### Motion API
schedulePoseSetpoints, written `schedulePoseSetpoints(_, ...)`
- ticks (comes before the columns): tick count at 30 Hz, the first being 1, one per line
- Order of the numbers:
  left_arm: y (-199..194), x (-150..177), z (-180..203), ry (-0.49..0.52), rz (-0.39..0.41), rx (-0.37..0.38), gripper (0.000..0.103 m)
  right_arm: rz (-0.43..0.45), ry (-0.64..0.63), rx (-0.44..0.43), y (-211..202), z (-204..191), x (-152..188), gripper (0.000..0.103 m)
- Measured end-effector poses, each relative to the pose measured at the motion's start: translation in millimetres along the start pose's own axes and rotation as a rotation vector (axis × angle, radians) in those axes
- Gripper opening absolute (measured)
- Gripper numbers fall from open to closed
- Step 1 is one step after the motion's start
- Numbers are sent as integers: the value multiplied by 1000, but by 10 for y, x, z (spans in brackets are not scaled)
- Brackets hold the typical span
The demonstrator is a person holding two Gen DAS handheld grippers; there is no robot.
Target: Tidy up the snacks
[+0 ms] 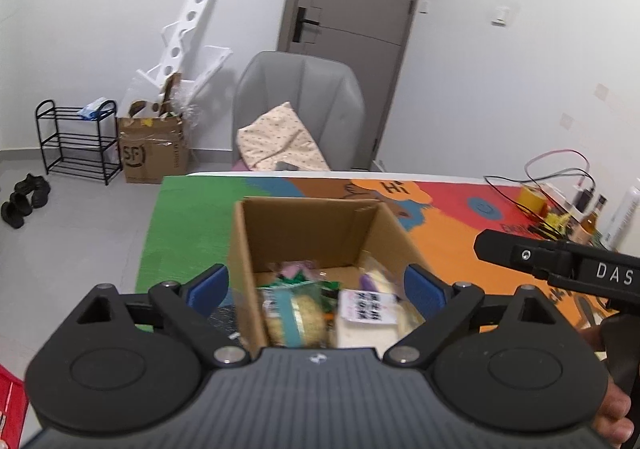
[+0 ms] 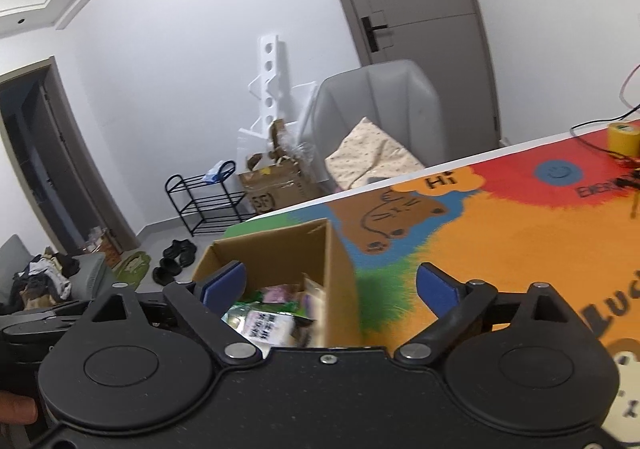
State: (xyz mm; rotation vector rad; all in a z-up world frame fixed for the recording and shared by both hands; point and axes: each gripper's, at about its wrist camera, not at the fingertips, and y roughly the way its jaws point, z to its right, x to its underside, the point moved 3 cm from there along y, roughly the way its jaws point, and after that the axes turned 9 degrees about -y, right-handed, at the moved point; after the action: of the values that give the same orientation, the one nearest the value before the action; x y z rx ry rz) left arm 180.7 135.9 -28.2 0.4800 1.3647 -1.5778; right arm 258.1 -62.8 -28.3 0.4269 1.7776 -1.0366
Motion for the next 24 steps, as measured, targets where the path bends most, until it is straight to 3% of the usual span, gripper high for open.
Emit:
schedulePoseSetpoints(10, -152, 105, 297, 39, -26, 43, 98, 12, 27, 53, -452, 260, 85, 103)
schedulePoseSetpoints(24, -527, 261, 464, 81, -19, 29, 98, 32, 20, 65, -1079, 360, 152, 103)
